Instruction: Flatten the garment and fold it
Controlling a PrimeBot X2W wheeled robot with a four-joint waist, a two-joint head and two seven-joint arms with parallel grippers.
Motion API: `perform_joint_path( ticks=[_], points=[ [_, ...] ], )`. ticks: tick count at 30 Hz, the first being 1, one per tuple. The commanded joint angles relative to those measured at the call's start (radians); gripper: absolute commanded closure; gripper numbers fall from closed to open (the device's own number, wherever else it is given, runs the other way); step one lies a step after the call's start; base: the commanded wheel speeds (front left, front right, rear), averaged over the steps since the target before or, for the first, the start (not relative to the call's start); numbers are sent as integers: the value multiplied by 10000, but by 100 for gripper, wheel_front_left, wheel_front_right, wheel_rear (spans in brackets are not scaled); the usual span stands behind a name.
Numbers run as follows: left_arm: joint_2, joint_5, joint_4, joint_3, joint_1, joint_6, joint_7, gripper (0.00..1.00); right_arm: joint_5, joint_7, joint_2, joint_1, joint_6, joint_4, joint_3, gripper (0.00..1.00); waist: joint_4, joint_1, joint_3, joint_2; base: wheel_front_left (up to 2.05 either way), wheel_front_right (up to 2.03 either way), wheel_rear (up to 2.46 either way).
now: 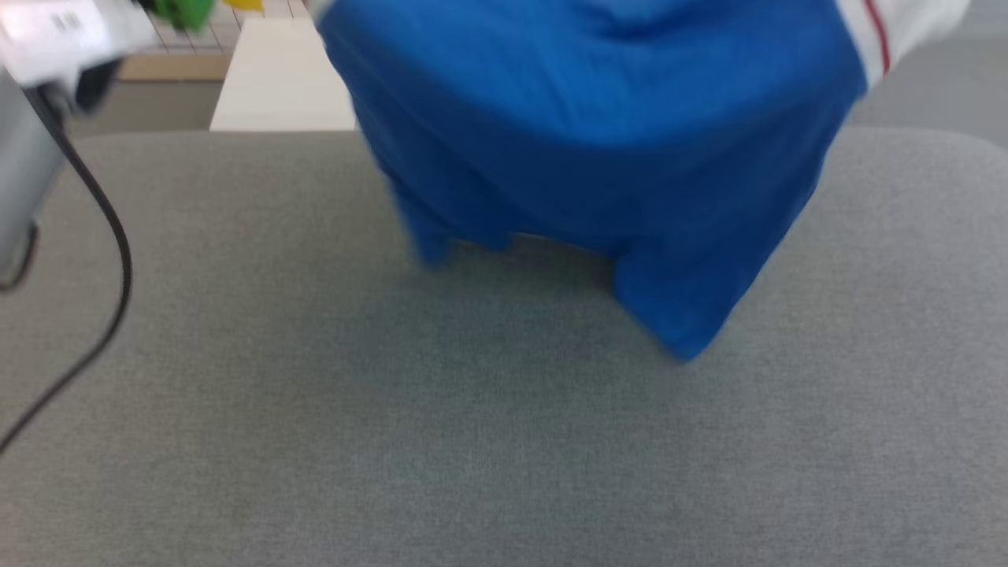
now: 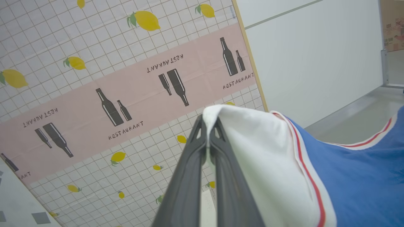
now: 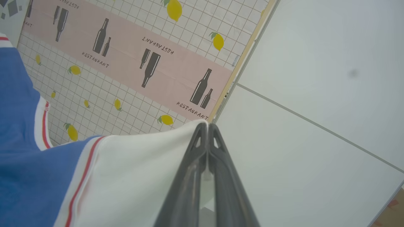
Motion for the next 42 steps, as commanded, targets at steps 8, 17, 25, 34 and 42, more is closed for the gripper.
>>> perform_joint_path(
  ticks=[8, 17, 25, 34, 42],
  points=[
    [-588, 811, 1277, 623, -2665, 259, -1040, 100, -911, 91, 401, -3352, -17, 1213, 186, 100, -154, 0, 2512, 0, 0, 0, 0],
    [-917, 1353, 2206, 1371, -5078, 752, -1839, 100, -2335, -916, 1005, -6462, -17, 2792, -1100, 100, -137, 0, 4507, 0, 0, 0, 0],
    [-1033, 1807, 2129, 2032, -5554, 1287, -2071, 100, -3435, -2038, 1389, -7711, -17, 3863, -1774, 100, -66, 0, 5157, 0, 0, 0, 0],
    [-617, 2036, 1280, 2573, -3174, 1280, -2078, 100, -3697, -2744, 1694, -6428, -17, 4699, -967, 100, -214, 0, 4638, 0, 0, 0, 0],
    [-253, 1724, -295, 3914, 790, 1173, -2079, 100, -2872, -2916, 1715, -3598, -17, 4324, -201, 100, -266, 0, 3167, 0, 0, 0, 0]
  ],
)
